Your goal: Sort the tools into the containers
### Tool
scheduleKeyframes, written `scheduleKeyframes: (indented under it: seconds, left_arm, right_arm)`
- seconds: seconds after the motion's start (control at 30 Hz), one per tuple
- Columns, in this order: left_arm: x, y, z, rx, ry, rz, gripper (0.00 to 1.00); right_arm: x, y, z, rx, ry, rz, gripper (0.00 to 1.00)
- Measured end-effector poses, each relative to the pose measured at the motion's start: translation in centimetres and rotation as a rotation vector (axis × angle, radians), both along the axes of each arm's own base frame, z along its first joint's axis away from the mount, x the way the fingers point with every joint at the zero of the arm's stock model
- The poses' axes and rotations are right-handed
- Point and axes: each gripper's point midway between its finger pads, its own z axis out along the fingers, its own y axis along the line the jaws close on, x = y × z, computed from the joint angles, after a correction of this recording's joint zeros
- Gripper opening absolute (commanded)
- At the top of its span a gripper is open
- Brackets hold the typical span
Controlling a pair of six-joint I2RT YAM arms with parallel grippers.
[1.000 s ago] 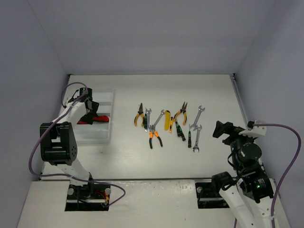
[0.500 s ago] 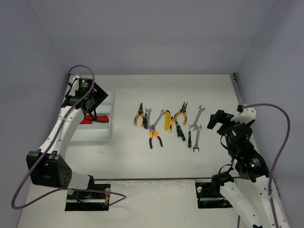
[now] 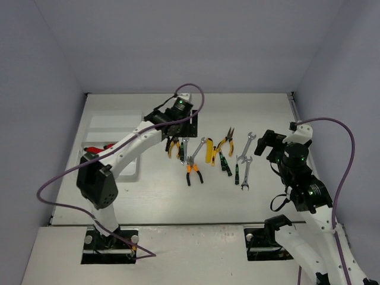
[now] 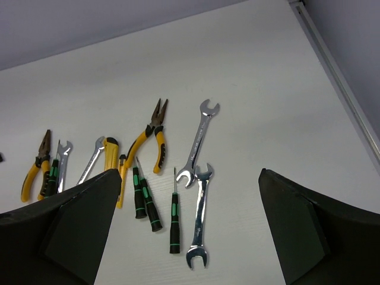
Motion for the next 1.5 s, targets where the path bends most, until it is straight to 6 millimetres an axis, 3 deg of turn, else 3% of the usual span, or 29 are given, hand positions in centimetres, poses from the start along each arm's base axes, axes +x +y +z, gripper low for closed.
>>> scheduleKeyframes:
  seconds: [0.17, 0.3, 0.57, 0.87, 1.07, 1.37, 1.5]
  left_arm:
    - [1.6, -5.0, -5.0, 0.083, 0.053, -0.082, 0.58]
    - [2.6, -8.1, -8.8, 0.130, 0.082, -0.131, 0.53]
    - [3.1, -11.6, -12.6, 0.172, 0.093, -0.191, 0.50]
    - [3.4, -11.6, -15.8, 0.230, 0.111, -0.180, 0.43]
    - [3.7, -11.1, -16.7, 0.256, 0.112, -0.165, 0.39]
    - [3.9, -11.1, -16.8, 0.248, 0.115, -0.151, 0.11]
    - [3.9, -11.1, -16.8, 0.239, 0.119, -0.142, 0.07]
  right_arm:
    - [-1.2, -0.2, 0.9, 0.019, -0.056, 0.006, 1.00]
    - [-1.6, -0.3, -0.1, 0.018, -0.047, 0.009, 1.00]
    - [-2.3, -0.1, -2.1, 0.025, -0.012, 0.023, 1.00]
    - [-2.5, 0.2, -2.5, 0.037, -0.011, 0.041, 1.00]
    - [-2.6, 0.3, -2.4, 0.043, -0.014, 0.046, 1.00]
    - [-2.6, 0.3, -2.4, 0.044, -0.015, 0.046, 1.00]
    - [-2.7, 0.3, -2.3, 0.046, -0.018, 0.046, 1.00]
